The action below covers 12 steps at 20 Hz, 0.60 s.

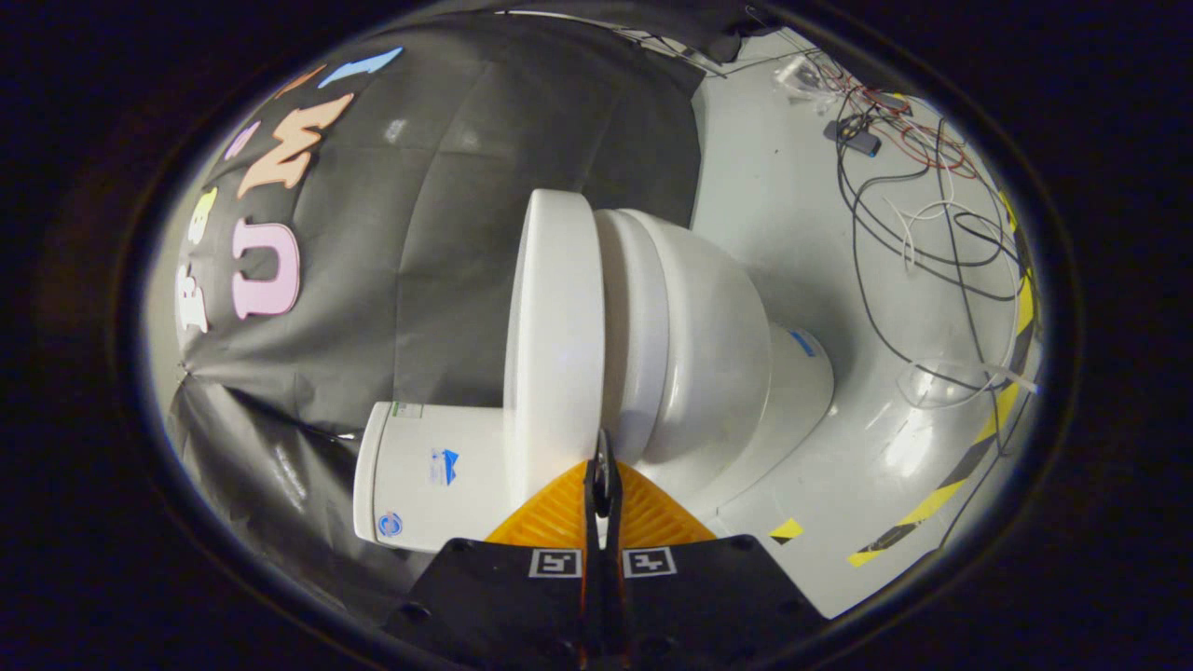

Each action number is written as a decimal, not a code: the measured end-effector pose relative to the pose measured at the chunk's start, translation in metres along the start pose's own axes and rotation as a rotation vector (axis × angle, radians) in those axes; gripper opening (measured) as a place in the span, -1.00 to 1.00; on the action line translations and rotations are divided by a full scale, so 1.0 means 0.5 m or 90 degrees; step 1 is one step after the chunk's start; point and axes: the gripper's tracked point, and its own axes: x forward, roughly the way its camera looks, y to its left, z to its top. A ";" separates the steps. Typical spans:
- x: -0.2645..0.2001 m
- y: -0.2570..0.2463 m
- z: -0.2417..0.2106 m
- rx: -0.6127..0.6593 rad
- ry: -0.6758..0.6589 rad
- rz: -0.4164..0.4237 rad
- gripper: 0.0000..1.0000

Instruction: Open the toilet lid.

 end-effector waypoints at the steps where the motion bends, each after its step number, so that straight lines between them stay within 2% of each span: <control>1: -0.002 0.012 -0.002 0.015 -0.017 0.005 -0.96; 3: -0.008 0.035 0.001 0.009 -0.041 0.016 -0.98; 6: -0.016 0.060 0.005 -0.041 -0.055 0.025 -0.98; 12: -0.036 0.112 0.000 -0.070 -0.045 0.045 -0.97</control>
